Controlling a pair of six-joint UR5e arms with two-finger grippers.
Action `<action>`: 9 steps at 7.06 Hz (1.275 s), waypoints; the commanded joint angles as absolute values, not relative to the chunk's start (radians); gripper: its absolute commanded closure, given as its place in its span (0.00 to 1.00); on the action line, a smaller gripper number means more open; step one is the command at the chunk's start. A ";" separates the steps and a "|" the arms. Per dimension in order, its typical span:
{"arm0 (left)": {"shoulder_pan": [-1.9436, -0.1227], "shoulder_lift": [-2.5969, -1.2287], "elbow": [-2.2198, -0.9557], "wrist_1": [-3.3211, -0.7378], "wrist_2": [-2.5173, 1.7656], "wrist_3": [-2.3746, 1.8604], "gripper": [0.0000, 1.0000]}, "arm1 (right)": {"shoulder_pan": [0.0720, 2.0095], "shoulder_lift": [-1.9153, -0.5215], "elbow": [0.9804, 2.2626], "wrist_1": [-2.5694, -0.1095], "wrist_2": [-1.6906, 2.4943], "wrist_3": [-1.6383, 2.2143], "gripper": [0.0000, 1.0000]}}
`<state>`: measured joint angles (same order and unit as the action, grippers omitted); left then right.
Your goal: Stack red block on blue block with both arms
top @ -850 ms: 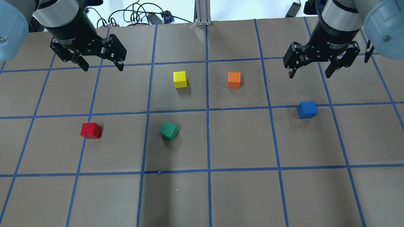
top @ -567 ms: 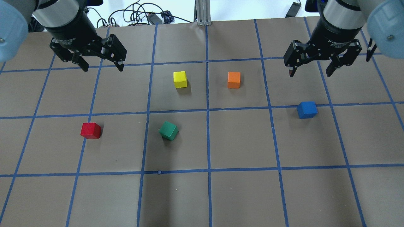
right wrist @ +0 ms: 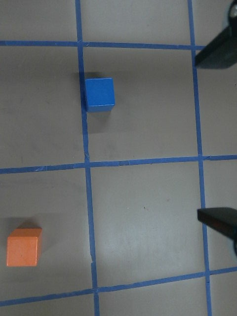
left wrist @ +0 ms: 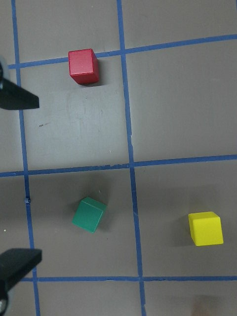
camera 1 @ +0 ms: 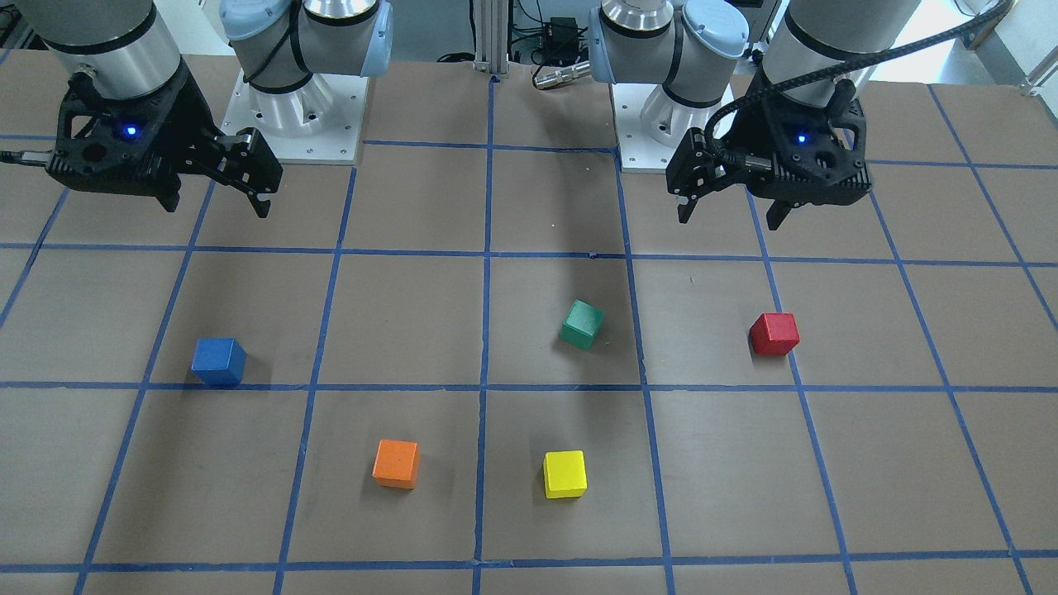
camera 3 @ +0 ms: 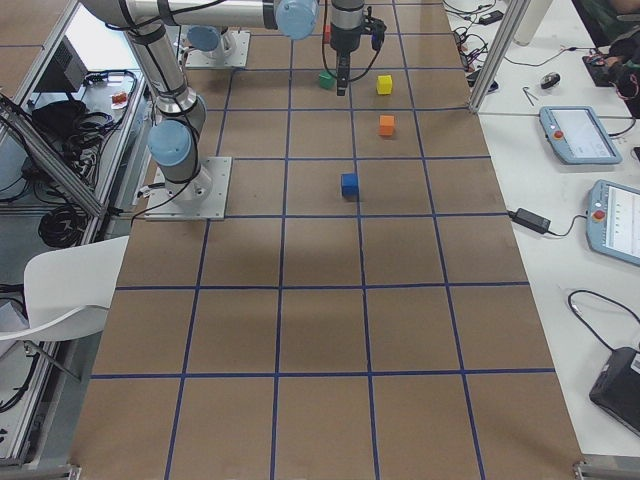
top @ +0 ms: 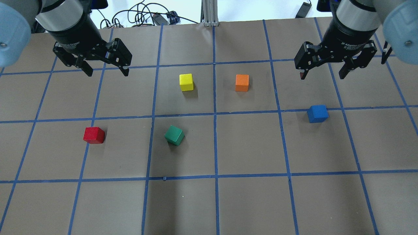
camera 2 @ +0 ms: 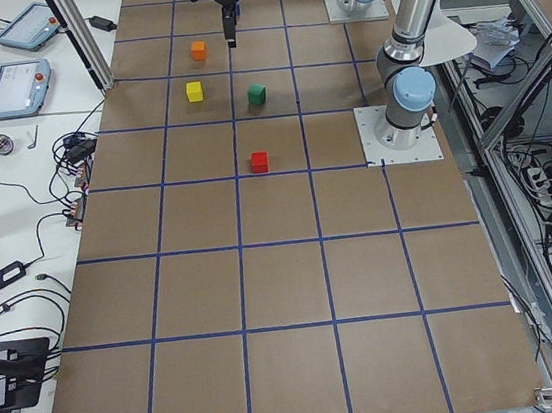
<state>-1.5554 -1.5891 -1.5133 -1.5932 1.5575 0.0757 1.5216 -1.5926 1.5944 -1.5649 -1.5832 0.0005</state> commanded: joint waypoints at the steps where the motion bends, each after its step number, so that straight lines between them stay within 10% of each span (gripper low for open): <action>1: -1.560 -1.586 -1.517 -1.594 1.559 0.075 0.00 | 1.522 -1.592 1.595 -1.569 -1.586 0.002 0.00; 9: -1.352 -1.583 -1.679 -1.527 1.612 0.331 0.00 | 1.522 -1.592 1.591 -1.575 -1.586 0.003 0.00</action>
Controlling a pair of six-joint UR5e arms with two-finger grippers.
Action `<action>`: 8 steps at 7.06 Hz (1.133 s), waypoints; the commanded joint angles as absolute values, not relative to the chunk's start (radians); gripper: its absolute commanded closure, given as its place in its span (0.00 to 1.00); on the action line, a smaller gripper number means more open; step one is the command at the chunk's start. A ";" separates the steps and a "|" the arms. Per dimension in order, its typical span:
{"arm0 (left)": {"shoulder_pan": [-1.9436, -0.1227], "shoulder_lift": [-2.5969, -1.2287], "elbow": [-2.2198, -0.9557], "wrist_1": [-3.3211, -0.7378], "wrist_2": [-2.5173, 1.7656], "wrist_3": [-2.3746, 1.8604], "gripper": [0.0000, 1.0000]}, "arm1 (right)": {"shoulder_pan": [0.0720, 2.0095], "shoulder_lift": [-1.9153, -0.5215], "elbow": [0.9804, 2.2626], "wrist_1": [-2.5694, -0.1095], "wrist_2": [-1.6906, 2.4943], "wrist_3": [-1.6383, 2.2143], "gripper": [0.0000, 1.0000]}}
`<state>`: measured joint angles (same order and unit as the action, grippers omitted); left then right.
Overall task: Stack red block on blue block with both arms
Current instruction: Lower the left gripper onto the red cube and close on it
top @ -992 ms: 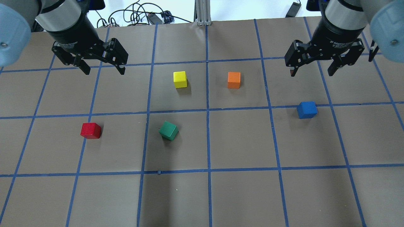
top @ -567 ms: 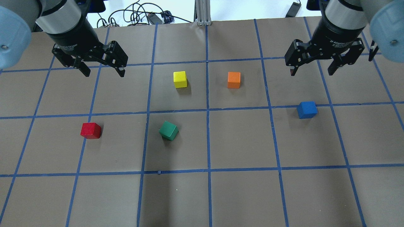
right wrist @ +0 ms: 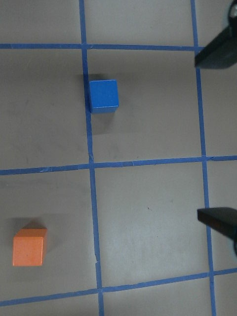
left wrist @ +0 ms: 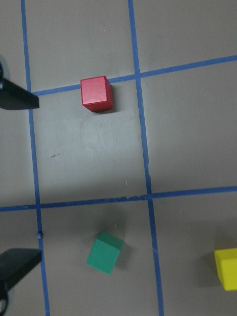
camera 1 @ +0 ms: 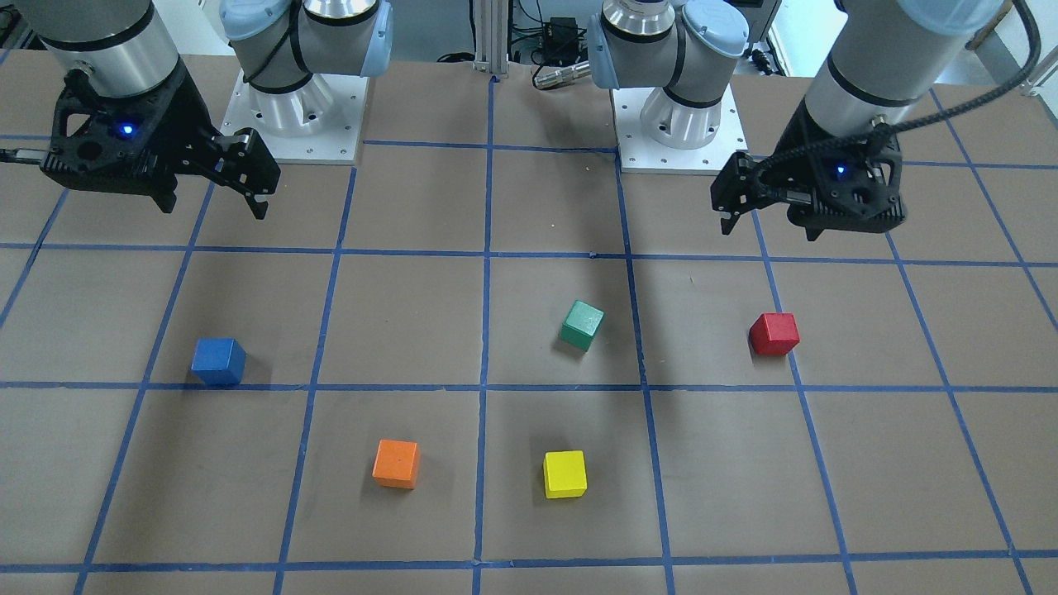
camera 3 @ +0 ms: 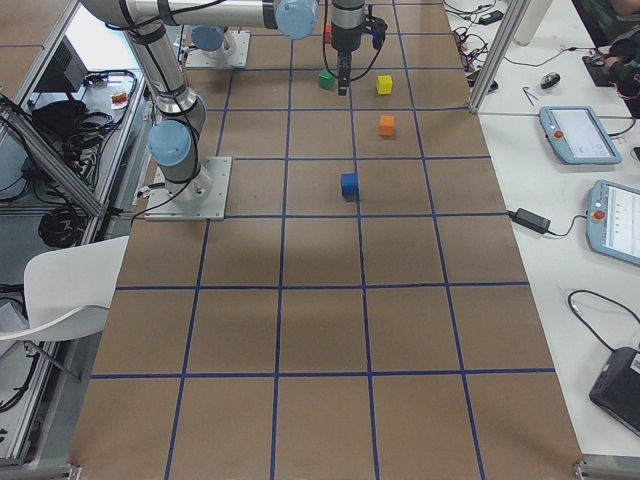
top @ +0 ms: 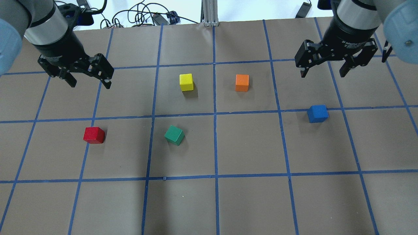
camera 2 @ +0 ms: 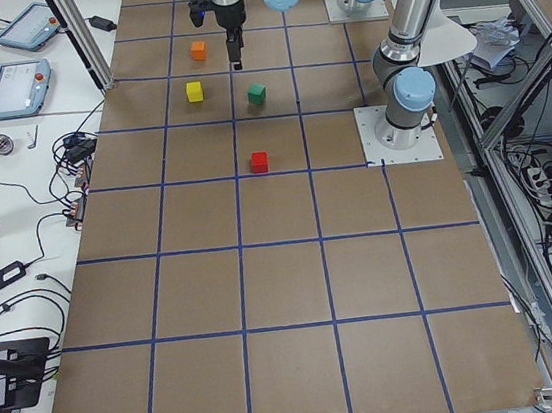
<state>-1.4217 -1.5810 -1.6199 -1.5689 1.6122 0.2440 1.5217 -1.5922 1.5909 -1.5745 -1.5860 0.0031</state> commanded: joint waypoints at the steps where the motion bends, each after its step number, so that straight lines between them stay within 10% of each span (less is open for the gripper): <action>1: -1.321 -1.603 -1.727 -1.464 1.612 0.340 0.00 | 1.522 -1.592 1.591 -1.577 -1.586 0.003 0.00; 8: -1.188 -1.722 -2.154 -0.845 1.612 0.537 0.00 | 1.522 -1.591 1.594 -1.608 -1.588 0.003 0.00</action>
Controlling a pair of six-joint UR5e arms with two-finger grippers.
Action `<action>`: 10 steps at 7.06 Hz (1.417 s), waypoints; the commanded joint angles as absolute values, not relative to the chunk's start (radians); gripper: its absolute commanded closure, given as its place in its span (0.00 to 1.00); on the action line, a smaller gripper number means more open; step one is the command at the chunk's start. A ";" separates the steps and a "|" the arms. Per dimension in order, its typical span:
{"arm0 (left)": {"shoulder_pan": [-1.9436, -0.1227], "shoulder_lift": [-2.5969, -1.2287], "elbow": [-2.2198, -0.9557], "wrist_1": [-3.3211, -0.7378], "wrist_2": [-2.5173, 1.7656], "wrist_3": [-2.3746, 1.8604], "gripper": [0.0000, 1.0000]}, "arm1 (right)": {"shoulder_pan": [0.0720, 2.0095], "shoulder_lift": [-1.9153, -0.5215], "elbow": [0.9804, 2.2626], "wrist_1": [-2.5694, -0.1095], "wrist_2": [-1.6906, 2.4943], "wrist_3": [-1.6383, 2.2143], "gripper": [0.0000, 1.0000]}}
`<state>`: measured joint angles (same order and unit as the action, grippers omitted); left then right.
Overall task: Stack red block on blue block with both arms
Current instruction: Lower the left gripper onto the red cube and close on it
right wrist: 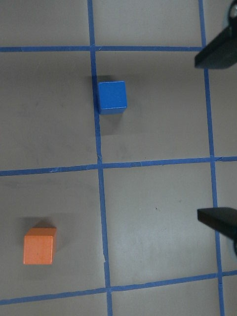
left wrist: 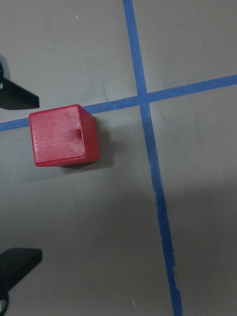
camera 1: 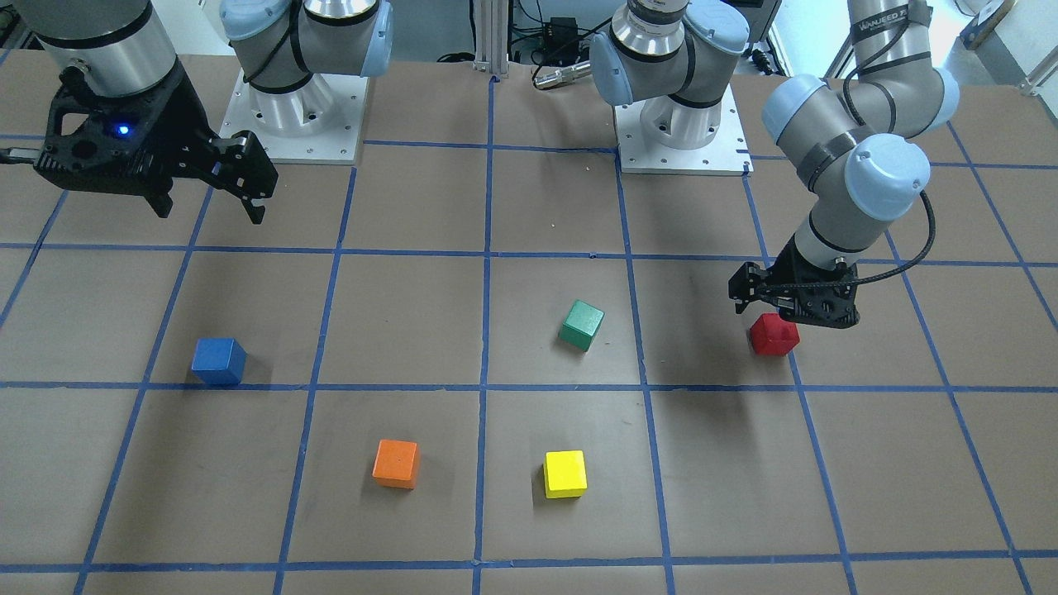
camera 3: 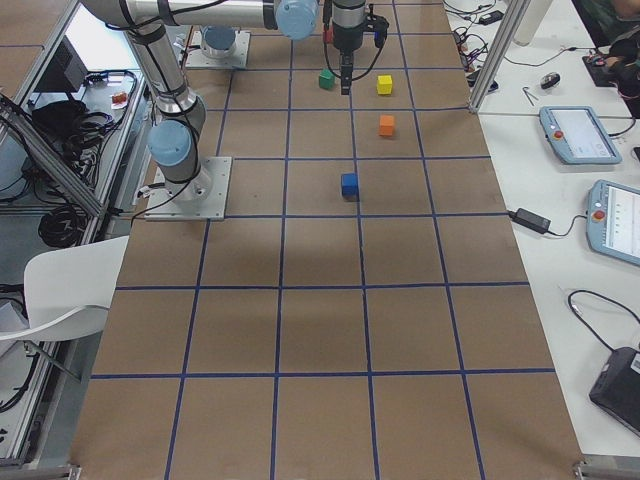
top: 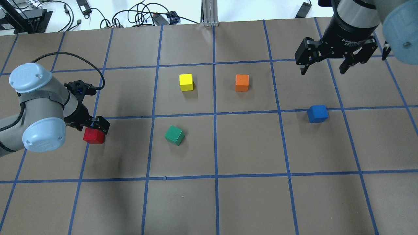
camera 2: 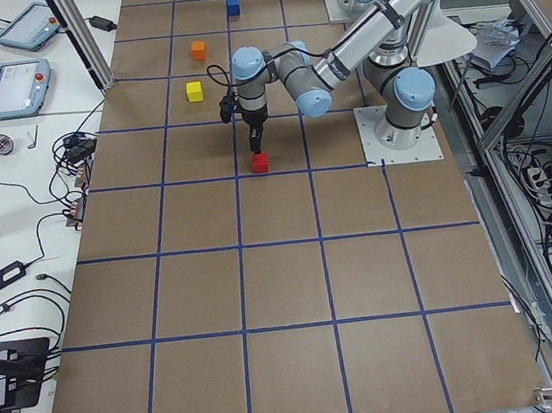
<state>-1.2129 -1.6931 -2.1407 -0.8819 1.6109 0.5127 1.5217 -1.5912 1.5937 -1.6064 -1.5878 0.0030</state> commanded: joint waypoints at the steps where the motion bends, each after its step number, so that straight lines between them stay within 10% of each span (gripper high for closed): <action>1: -1.161 -1.745 -2.157 -0.822 1.609 0.540 0.00 | 1.522 -1.591 1.594 -1.609 -1.586 0.003 0.00; 3: -1.155 -1.793 -2.157 -0.779 1.609 0.543 0.00 | 1.522 -1.591 1.594 -1.609 -1.586 0.003 0.00; 6: -1.157 -1.825 -2.155 -0.747 1.614 0.538 0.93 | 1.522 -1.591 1.595 -1.609 -1.586 0.003 0.00; 10: -1.372 -1.769 -2.007 -0.811 1.621 0.346 0.96 | 1.522 -1.591 1.595 -1.608 -1.588 0.003 0.00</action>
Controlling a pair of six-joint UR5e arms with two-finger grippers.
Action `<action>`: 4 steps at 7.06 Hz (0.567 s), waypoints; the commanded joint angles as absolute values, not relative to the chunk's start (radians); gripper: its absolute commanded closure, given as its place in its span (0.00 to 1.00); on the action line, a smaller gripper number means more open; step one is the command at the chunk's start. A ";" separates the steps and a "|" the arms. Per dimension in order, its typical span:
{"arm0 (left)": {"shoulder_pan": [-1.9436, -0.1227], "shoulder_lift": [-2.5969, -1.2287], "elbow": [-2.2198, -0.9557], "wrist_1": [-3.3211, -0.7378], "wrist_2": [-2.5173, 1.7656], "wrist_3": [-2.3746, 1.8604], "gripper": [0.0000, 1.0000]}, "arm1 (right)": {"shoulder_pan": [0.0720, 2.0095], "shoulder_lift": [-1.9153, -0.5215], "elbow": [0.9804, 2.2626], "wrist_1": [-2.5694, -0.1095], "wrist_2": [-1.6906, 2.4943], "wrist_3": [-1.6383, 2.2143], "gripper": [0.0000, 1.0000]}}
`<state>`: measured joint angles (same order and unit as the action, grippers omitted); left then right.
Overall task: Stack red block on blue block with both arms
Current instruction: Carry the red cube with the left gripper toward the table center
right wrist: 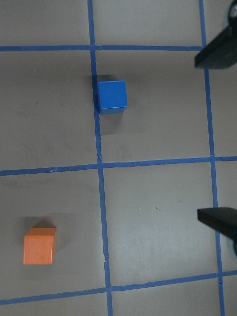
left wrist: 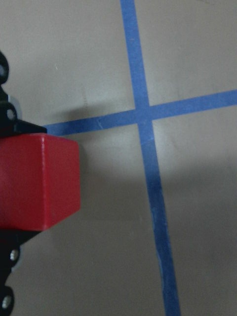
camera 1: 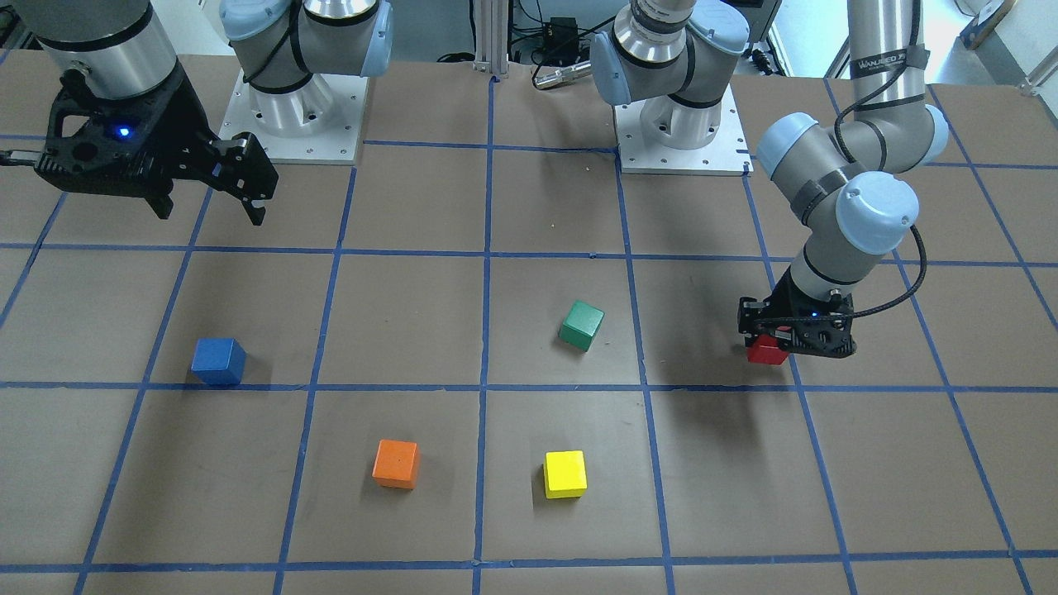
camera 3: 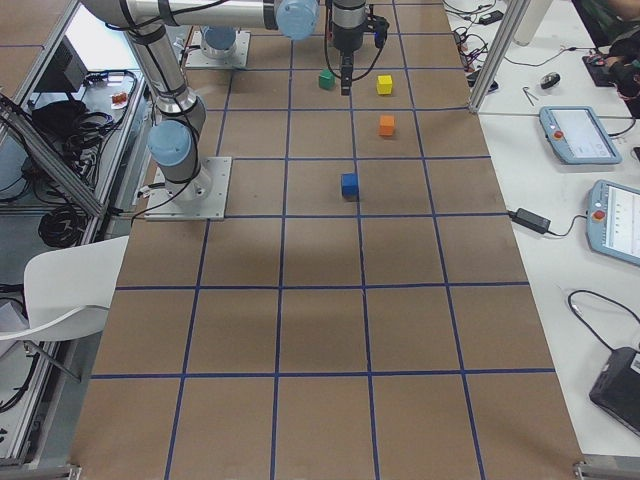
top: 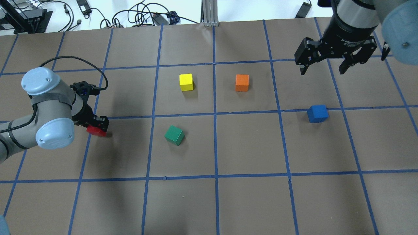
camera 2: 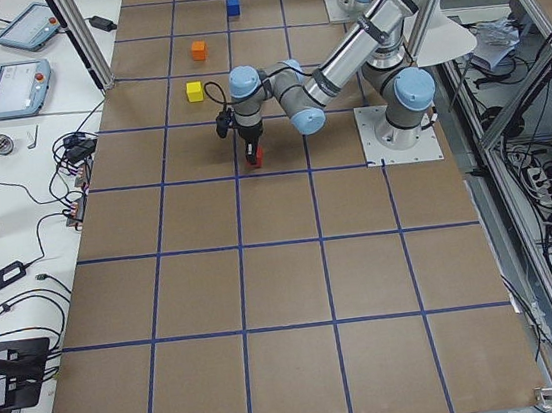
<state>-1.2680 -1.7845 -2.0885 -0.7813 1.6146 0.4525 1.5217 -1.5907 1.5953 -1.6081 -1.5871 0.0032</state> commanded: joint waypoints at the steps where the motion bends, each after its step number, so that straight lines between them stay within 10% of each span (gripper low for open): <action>1: -1.463 -1.799 -1.886 -0.906 1.614 0.218 0.95 | 1.522 -1.591 1.595 -1.606 -1.588 0.003 0.00; 4: -1.679 -1.943 -1.666 -0.977 1.469 -0.004 0.95 | 1.522 -1.591 1.595 -1.608 -1.588 0.003 0.00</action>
